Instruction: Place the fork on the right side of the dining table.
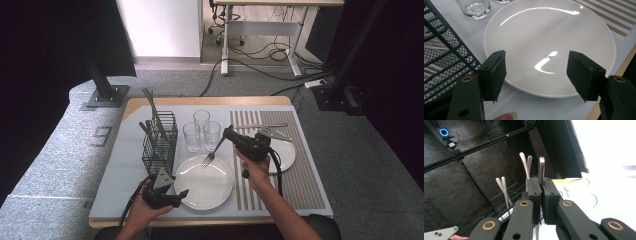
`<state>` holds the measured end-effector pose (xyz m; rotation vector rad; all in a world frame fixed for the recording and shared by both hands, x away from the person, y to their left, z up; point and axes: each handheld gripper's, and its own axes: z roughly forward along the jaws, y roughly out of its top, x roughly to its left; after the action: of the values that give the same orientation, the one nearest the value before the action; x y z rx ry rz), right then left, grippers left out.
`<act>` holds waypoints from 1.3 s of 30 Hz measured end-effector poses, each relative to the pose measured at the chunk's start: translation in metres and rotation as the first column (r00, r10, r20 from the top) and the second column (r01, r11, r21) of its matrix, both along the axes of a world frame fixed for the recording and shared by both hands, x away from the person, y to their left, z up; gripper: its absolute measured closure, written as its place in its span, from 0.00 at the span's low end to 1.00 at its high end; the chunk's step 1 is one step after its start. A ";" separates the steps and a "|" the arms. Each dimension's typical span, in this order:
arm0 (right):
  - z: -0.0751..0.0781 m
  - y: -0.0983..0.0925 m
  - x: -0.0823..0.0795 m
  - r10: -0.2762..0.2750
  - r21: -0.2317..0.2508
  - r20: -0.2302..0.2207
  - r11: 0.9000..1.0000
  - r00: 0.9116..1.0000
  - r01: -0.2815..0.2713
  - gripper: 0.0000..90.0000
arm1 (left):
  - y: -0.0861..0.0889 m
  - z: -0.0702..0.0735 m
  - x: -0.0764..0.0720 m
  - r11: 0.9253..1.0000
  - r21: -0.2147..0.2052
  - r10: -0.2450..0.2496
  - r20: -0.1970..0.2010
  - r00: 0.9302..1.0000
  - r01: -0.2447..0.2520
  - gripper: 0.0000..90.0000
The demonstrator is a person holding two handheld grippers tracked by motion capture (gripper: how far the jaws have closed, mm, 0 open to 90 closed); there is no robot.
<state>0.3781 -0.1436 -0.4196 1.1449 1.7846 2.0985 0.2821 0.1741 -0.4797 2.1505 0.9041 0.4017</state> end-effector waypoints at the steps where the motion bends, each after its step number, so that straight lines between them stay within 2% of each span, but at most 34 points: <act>1: 0.000 0.000 0.000 0.000 0.000 0.000 1.000 1.000 0.000 0.96 | 0.000 0.000 0.000 1.000 0.000 0.001 0.000 1.000 -0.001 0.36; 39: -0.009 -0.037 -0.012 -0.061 0.030 -0.009 0.998 0.998 0.062 0.96 | -0.001 -0.001 0.000 1.000 0.008 -0.002 0.000 1.000 0.002 0.36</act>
<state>0.3660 -0.1807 -0.4283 1.2019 1.7046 2.0953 0.2820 0.1735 -0.4805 2.1585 0.9015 0.4042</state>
